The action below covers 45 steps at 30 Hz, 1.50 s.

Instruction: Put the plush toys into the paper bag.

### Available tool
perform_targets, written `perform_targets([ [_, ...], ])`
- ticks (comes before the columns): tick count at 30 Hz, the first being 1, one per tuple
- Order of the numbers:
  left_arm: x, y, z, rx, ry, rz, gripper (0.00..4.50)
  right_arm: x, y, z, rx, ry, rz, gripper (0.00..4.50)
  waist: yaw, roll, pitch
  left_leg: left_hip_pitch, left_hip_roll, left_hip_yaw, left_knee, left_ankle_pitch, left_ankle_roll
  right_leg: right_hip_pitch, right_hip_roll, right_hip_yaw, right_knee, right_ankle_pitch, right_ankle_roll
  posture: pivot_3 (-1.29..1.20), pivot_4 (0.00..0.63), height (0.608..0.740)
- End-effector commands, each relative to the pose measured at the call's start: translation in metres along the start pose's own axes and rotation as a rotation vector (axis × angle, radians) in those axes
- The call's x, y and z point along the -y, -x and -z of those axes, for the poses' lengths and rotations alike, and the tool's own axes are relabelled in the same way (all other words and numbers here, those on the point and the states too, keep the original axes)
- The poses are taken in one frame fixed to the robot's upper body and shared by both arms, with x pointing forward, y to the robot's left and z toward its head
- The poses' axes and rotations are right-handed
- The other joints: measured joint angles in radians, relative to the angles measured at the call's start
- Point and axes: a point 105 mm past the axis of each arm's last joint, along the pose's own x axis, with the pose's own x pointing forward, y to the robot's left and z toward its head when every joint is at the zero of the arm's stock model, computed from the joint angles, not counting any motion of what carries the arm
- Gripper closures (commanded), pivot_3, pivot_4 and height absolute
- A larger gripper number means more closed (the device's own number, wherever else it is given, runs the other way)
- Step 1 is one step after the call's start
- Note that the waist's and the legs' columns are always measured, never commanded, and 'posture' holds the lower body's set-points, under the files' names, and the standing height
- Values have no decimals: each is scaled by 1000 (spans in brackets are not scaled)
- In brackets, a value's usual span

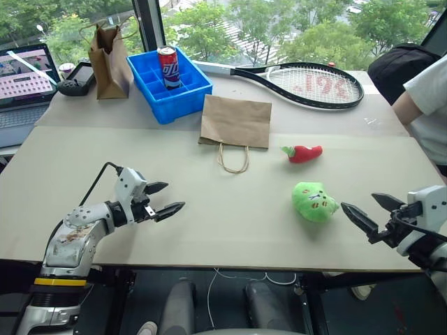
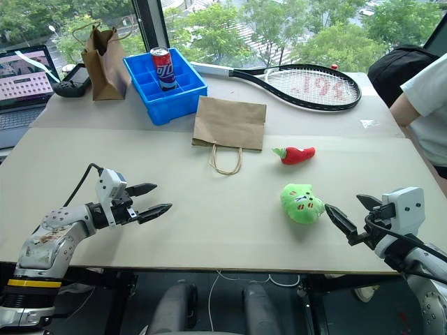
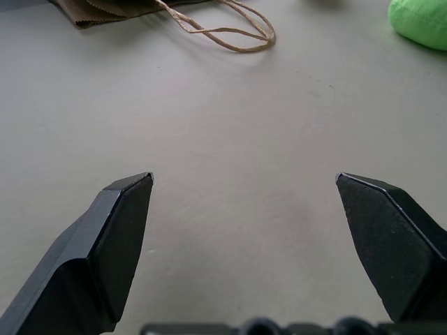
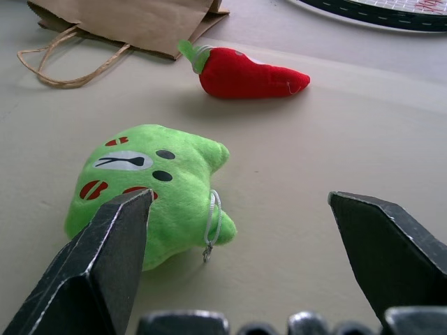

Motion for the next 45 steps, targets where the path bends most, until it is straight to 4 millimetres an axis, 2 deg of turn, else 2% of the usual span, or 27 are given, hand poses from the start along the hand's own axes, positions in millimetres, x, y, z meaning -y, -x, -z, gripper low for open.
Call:
perform_targets([
  [1,4,7,-20,47,-28,60,0,-8,3,-22,29,69,-86,23,0,0,0,0,0,0,0,0,0,0,0,0,0,0,0,0,150,665],
  [4,8,19,-58,122,-58,184,0,-28,6,-48,21,138,-299,23,-4,1,1,-1,0,1,1,0,0,-2,0,1,1,0,0,0,150,665],
  [8,9,17,-95,63,-180,333,0,-59,4,-90,-3,226,-529,23,-1,1,1,-1,1,0,3,0,0,-2,1,0,2,0,-1,0,150,665],
  [11,1,8,-113,52,-292,357,0,-79,2,-107,-11,285,-624,23,1,1,1,0,0,0,2,0,0,0,1,0,-1,-1,-2,0,150,665],
  [14,-5,-1,-123,48,-370,377,0,-94,-1,-111,-27,310,-676,23,3,1,1,-2,0,0,-2,0,0,0,1,0,-4,0,-1,0,150,665],
  [19,-13,-26,-119,-10,-520,434,0,-118,-11,-103,-28,301,-732,23,7,1,1,-3,0,-1,-1,0,1,-1,0,-1,-4,3,-5,0,150,665],
  [21,-17,-39,-120,-4,-545,445,0,-122,-17,-100,-13,305,-719,23,8,1,1,-3,0,-1,-1,0,1,-1,0,-1,-4,3,-5,0,150,665],
  [24,-23,-66,-108,-41,-665,456,0,-127,-22,-94,5,287,-703,23,8,1,1,-3,-1,-1,0,0,1,-1,0,-1,-3,3,-4,0,150,665],
  [28,-31,-84,-97,-76,-795,413,0,-140,-26,-94,44,271,-691,23,3,0,2,-4,-1,-1,-1,0,1,-2,0,0,-4,3,-4,0,150,665],
  [31,-28,-97,-95,-80,-835,409,0,-146,-30,-96,77,250,-663,23,-1,-1,2,-5,-1,-1,-1,0,1,-2,0,0,-3,4,-5,0,150,665],
  [36,-26,-111,-92,-104,-891,381,0,-152,-37,-97,105,225,-607,23,1,-1,2,-5,-1,-2,0,0,1,-2,0,-1,-2,4,-4,0,150,665],
  [45,-21,-142,-84,-134,-927,262,0,-143,-35,-97,122,211,-466,23,4,-1,2,-6,-2,-2,0,0,1,-2,0,-1,-2,4,-3,0,150,665],
])
